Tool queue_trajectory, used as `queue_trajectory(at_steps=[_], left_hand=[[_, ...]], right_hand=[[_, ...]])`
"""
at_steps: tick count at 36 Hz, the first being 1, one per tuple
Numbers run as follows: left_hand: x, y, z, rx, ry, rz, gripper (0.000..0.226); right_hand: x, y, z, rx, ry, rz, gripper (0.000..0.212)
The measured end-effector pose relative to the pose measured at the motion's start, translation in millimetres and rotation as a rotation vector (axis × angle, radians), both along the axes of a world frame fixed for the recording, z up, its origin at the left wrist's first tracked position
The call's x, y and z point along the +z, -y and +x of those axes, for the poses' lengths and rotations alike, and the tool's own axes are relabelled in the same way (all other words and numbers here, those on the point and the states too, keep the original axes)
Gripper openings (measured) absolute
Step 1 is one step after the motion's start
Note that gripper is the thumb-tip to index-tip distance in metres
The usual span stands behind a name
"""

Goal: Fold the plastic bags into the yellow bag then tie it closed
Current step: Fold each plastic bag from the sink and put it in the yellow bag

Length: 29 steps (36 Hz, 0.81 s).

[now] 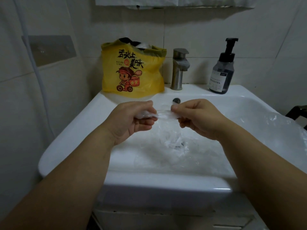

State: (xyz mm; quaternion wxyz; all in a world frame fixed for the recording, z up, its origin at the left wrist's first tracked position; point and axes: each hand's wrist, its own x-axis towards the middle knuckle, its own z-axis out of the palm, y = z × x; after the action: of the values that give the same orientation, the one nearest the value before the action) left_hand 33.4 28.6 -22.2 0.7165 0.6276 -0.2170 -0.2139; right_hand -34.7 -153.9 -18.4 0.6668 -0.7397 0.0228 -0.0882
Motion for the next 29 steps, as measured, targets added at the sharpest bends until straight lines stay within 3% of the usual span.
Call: queue_trajectory(at_steps=[3, 7, 11, 15, 18, 22, 29], left_hand=[[-5.7, 4.4, 1.3, 0.127, 0.15, 0.107, 0.011], [-10.3, 4.9, 4.4, 0.188, 0.216, 0.116, 0.009], [-12.9, 5.9, 5.7, 0.207, 0.287, 0.134, 0.012], [-9.1, 8.9, 9.9, 0.234, 0.195, -0.027, 0.02], [-7.1, 12.5, 6.9, 0.094, 0.039, -0.101, 0.022], [-16.8, 20.6, -1.8, -0.151, 0.04, 0.138, 0.046], [-10.1, 23.0, 4.2, 0.041, 0.088, 0.129, 0.044]], right_hand=[[-2.9, -1.4, 2.3, -0.023, -0.013, -0.063, 0.005], [-5.4, 0.7, 5.4, -0.025, -0.093, -0.095, 0.033], [-6.3, -3.5, 6.5, 0.003, -0.17, -0.147, 0.02], [-5.1, -9.8, 6.6, 0.006, -0.115, -0.032, 0.011], [-6.4, -19.4, 6.5, -0.004, -0.004, -0.006, 0.013], [-14.3, -38.1, 9.7, 0.002, 0.074, -0.087, 0.016], [-15.0, -35.7, 10.5, 0.044, 0.076, -0.141, 0.016]])
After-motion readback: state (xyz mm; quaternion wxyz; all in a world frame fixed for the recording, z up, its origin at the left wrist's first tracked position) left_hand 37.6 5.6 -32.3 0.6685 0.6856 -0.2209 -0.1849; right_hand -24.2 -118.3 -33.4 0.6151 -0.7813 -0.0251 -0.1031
